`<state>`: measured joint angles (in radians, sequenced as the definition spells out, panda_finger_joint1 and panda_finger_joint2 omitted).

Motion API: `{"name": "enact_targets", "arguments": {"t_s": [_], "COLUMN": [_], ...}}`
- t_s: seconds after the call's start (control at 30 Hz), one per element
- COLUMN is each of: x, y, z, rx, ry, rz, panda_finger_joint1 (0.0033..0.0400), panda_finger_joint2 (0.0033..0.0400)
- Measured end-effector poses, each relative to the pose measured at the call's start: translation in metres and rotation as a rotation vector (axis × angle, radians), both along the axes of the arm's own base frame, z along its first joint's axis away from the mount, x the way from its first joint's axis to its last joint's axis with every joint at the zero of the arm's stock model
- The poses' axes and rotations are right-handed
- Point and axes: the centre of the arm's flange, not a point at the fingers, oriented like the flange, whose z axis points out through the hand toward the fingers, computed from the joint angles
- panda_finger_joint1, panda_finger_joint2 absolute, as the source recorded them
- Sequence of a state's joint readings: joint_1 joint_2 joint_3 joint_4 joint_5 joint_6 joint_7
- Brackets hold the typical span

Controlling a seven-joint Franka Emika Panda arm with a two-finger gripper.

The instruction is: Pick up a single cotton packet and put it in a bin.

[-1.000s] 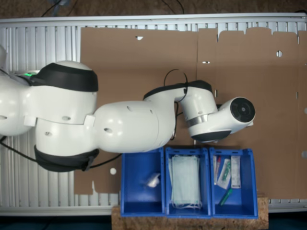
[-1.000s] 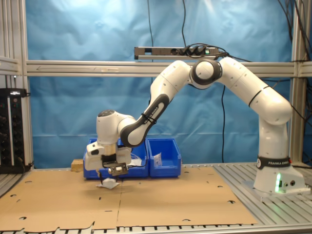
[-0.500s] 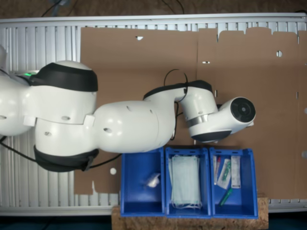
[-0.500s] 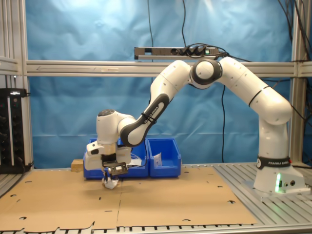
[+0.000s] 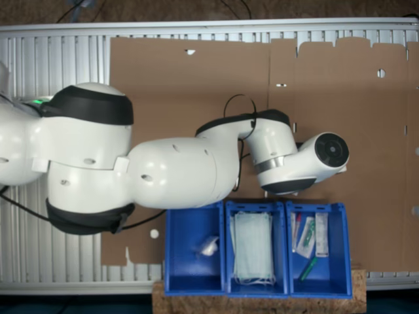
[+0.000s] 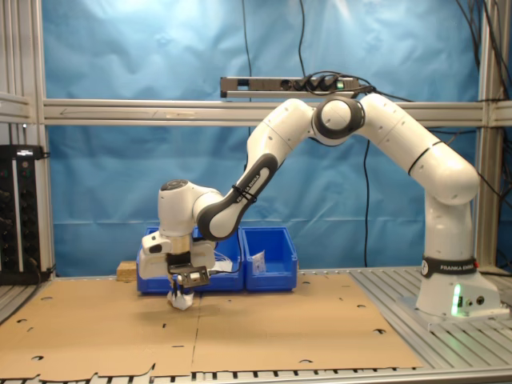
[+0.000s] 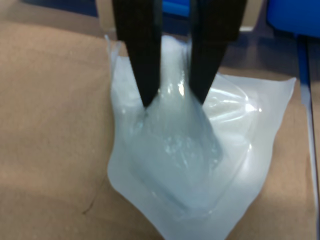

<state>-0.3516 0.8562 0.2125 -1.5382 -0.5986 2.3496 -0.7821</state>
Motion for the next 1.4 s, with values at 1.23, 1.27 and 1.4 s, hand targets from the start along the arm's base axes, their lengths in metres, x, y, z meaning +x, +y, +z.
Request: {"name": "enact_targets", "arguments": {"t_s": [1.23,1.27,1.4], "x": [-0.057,-0.061,-0.077], "y": [0.084,0.087,0.093], "z": [0.134,0.141,0.165], "rx": [-0.028,-0.033,-0.055], "ry": [-0.011,-0.015,-0.03], "rz": [0.109,0.113,0.121], "panda_finger_joint1": [0.0038,0.0038,0.0038], "panda_finger_joint2": [0.0038,0.0038,0.0038]}}
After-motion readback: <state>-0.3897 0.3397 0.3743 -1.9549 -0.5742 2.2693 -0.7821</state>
